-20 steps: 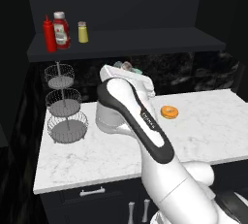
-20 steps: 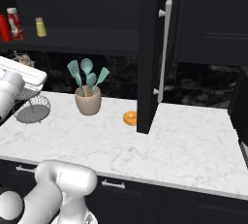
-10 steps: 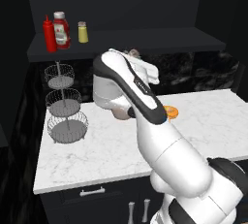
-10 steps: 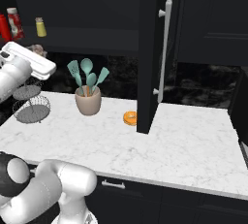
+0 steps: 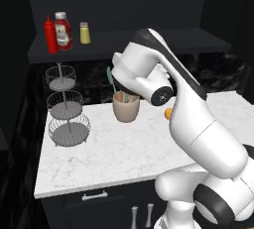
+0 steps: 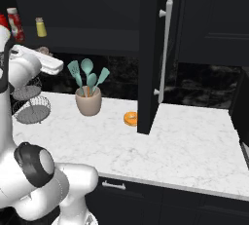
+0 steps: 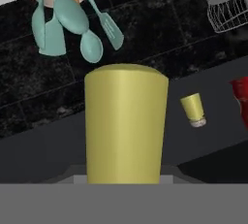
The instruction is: Put the shaker and condiment bottle from the counter next to their counterparts in the cabinet.
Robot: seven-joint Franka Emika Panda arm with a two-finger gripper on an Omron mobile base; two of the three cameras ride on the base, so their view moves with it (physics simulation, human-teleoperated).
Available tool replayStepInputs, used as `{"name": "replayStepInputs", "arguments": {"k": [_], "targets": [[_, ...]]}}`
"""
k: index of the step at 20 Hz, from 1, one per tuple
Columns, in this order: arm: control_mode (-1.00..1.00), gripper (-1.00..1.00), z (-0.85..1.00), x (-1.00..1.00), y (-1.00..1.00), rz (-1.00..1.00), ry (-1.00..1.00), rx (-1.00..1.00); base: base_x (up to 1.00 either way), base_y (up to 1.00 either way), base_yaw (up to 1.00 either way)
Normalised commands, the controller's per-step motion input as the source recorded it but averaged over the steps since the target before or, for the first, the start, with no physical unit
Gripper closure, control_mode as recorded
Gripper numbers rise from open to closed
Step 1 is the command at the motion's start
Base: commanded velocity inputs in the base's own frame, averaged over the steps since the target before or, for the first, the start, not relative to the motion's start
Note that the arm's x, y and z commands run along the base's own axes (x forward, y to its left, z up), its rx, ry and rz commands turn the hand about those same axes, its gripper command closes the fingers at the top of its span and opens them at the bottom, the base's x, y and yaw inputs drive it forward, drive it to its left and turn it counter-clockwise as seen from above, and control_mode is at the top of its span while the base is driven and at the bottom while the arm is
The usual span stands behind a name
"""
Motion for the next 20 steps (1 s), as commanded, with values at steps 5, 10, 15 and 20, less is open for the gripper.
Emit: {"name": "replayStepInputs", "arguments": {"k": [5,10,15,20], "targets": [[-1.00,1.00,0.24,-0.01,0.28,0.00,0.06,-0.31,0.00,0.00,0.00],[-1.00,1.00,0.53,0.00,0.00,-0.01,0.13,-0.13,0.00,0.00,0.00],[-1.00,1.00,0.76,-0.27,0.00,-0.05,-0.03,-0.14,0.00,0.00,0.00],[-1.00,1.00,0.37,0.26,0.15,0.00,0.01,-0.10,0.00,0.00,0.00]]}}
